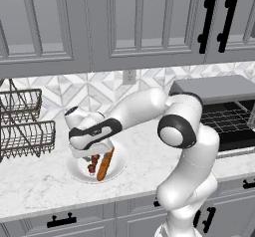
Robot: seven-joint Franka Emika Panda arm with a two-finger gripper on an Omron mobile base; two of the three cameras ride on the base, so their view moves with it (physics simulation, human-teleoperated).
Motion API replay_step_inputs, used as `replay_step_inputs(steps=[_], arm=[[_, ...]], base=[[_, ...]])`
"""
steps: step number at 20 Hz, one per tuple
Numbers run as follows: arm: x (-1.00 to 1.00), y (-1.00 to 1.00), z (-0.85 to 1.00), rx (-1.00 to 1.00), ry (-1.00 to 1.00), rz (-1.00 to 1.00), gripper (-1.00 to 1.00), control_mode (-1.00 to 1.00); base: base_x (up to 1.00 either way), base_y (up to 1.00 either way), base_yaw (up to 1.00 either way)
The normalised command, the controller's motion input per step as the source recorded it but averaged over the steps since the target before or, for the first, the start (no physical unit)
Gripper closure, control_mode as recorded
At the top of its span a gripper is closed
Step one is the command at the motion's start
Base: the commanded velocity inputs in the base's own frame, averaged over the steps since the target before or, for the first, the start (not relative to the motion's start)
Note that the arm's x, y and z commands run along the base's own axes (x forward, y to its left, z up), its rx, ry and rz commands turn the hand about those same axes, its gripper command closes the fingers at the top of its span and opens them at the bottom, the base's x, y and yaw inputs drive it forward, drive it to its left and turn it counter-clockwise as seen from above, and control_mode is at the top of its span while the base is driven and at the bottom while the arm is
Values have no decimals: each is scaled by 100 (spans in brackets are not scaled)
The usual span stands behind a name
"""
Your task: Pick up the kebab skewer and baguette bread, and place them inside the toaster oven. Close the toaster oven door and start by setting the timer.
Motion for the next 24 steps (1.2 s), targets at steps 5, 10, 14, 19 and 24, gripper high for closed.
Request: replay_step_inputs(steps=[5,10,14,19,24], arm=[[-28,0,0,0,-6,-7,-100,-100],[-13,-14,-17,0,-13,-1,-100,-100],[0,-28,-26,6,-7,-3,-100,-100],[0,-25,-10,12,0,-5,-100,-100],[-7,-1,0,1,0,-5,-100,-100]], base=[[0,0,0],[0,0,0],[0,0,0],[0,0,0],[0,0,0]])
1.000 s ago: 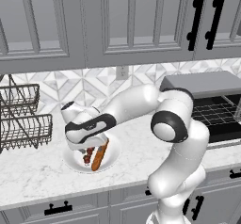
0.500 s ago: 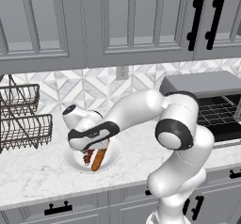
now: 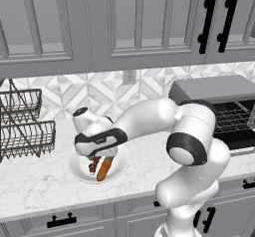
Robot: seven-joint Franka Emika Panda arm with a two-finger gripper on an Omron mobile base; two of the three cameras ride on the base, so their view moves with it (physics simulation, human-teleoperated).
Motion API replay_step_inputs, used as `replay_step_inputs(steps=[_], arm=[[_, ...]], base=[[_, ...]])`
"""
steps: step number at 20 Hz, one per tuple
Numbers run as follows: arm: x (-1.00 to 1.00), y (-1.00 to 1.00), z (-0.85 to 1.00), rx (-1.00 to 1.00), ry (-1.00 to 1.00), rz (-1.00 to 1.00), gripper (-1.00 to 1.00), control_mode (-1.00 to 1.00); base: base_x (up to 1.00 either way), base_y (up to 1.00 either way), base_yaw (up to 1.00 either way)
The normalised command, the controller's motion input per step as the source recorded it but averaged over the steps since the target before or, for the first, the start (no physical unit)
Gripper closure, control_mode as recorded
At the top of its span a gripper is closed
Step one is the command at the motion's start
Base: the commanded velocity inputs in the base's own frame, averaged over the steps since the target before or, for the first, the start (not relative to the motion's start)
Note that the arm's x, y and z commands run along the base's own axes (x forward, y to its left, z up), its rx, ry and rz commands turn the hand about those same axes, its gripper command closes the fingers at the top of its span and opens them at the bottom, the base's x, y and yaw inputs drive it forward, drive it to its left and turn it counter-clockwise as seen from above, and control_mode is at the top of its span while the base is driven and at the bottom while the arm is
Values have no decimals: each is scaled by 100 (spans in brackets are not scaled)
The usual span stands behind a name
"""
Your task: Pick up the kebab skewer and baguette bread, and place them inside the toaster oven. Close the toaster oven door and start by setting the timer.
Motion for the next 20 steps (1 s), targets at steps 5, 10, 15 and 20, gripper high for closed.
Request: replay_step_inputs(steps=[5,10,15,20], arm=[[-24,0,1,0,-5,-7,-100,-100],[6,0,13,3,-1,-8,-100,-100],[3,-3,23,6,1,-8,-100,-100],[-37,-23,1,10,0,-1,-100,-100]], base=[[0,0,0],[0,0,0],[0,0,0],[0,0,0]])
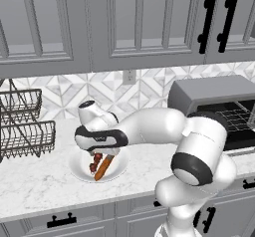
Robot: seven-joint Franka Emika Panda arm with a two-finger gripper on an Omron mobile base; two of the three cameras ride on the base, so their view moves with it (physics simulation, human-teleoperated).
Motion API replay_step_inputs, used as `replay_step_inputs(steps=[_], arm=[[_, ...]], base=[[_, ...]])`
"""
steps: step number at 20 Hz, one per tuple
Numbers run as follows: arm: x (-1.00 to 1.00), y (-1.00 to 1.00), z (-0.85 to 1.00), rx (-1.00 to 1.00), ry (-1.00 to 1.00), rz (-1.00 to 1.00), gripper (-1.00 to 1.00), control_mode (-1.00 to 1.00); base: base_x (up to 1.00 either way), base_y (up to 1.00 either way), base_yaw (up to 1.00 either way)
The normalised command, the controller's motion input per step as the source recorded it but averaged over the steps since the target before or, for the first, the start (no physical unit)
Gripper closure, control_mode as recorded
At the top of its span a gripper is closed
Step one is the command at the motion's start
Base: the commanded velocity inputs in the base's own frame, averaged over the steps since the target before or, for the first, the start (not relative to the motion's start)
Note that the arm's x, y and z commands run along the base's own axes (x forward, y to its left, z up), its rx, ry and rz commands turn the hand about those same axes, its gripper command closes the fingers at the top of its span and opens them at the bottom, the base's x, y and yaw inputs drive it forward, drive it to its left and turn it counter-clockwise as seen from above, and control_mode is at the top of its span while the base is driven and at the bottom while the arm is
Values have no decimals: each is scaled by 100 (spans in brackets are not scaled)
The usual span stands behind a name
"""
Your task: Pick up the kebab skewer and baguette bread, and place them inside the toaster oven. Close the toaster oven door and start by setting the timer.
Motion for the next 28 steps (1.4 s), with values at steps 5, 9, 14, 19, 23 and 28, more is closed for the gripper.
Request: replay_step_inputs(steps=[5,9,14,19,23,28], arm=[[-30,-11,-5,8,0,0,-100,-100],[-1,0,-8,3,0,-3,-100,-100],[1,0,-5,0,0,-5,-100,-100],[0,0,0,0,-1,-5,-100,-100],[0,1,0,0,-1,-1,-100,-100],[3,4,0,0,-1,0,-100,-100]], base=[[0,0,0],[0,0,0],[0,0,0],[0,0,0],[0,0,0],[0,0,0]])
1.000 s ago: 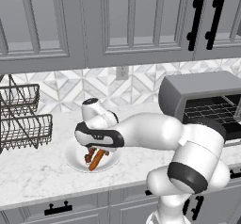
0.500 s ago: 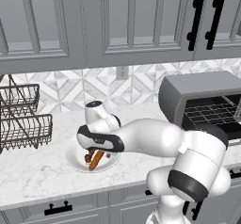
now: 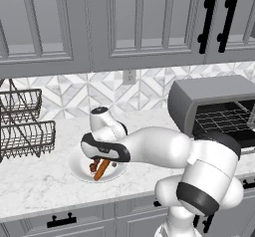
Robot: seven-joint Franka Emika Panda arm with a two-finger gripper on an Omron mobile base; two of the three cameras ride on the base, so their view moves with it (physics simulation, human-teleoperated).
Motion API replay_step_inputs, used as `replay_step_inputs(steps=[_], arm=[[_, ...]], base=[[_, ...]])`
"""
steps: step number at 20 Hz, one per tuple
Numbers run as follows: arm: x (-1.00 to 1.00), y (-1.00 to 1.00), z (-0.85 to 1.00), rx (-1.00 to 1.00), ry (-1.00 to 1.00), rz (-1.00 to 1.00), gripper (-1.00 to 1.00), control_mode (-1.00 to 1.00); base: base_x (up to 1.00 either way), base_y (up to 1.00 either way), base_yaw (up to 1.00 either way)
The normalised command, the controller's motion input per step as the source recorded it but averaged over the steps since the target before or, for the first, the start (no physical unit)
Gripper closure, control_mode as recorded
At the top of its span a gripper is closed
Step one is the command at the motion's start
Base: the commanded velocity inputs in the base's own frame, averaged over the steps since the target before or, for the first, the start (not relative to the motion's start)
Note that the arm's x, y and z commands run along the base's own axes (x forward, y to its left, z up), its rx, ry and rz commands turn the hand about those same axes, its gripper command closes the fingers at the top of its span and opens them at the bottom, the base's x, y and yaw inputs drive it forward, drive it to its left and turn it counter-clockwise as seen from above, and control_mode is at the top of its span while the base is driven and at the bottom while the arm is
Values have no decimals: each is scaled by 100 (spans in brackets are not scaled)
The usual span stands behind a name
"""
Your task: Pick up the kebab skewer and baguette bread, and place them inside the toaster oven. Close the toaster oven door and start by setting the timer.
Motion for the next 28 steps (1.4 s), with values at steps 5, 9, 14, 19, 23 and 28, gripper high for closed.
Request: replay_step_inputs(steps=[5,9,14,19,23,28], arm=[[9,3,0,0,-2,0,-100,-100],[13,0,-2,0,0,0,-100,-100],[11,10,-11,0,0,0,-100,-100],[12,14,-5,0,0,0,-100,-100],[16,10,-4,0,0,0,-100,-100],[16,7,-24,0,0,0,-100,-100]], base=[[0,0,0],[0,0,0],[0,0,0],[0,0,0],[0,0,0],[0,0,0]])
